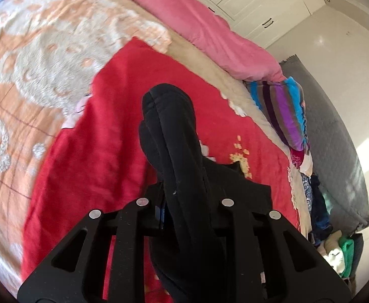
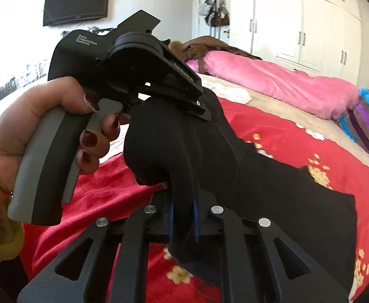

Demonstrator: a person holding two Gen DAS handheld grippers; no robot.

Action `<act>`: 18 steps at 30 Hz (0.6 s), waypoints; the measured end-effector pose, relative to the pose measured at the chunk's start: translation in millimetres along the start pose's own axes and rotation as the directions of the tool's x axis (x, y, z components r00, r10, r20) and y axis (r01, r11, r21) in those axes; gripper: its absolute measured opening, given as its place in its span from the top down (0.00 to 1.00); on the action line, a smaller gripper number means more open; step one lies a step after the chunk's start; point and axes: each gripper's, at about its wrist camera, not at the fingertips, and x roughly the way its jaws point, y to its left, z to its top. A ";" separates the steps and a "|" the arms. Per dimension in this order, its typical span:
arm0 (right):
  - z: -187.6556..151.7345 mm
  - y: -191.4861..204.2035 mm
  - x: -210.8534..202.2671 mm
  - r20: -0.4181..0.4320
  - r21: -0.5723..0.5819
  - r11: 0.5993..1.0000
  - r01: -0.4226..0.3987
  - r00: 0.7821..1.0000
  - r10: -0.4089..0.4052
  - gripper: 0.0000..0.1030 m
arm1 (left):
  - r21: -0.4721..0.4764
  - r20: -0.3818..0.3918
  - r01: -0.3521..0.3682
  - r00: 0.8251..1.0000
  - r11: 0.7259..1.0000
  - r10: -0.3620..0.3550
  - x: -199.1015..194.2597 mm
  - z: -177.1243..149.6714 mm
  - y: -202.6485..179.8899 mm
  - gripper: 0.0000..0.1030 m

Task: Fold small clothes
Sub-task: 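Open the left tool while the right tool keeps holding the lifted sweatshirt edge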

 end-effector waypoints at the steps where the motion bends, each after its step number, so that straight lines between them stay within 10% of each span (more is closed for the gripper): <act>1: -1.7 -6.6 -8.3 0.005 0.018 1.000 0.004 1.000 -0.004 0.92 | 0.010 0.000 -0.003 1.000 1.000 0.003 0.5 -0.8 -7.3 0.87; 18: -52.3 -118.9 -98.5 -0.043 0.391 0.916 0.085 0.996 -0.074 0.93 | 0.235 -0.191 -0.047 0.977 0.971 0.093 101.3 -49.6 -184.5 0.87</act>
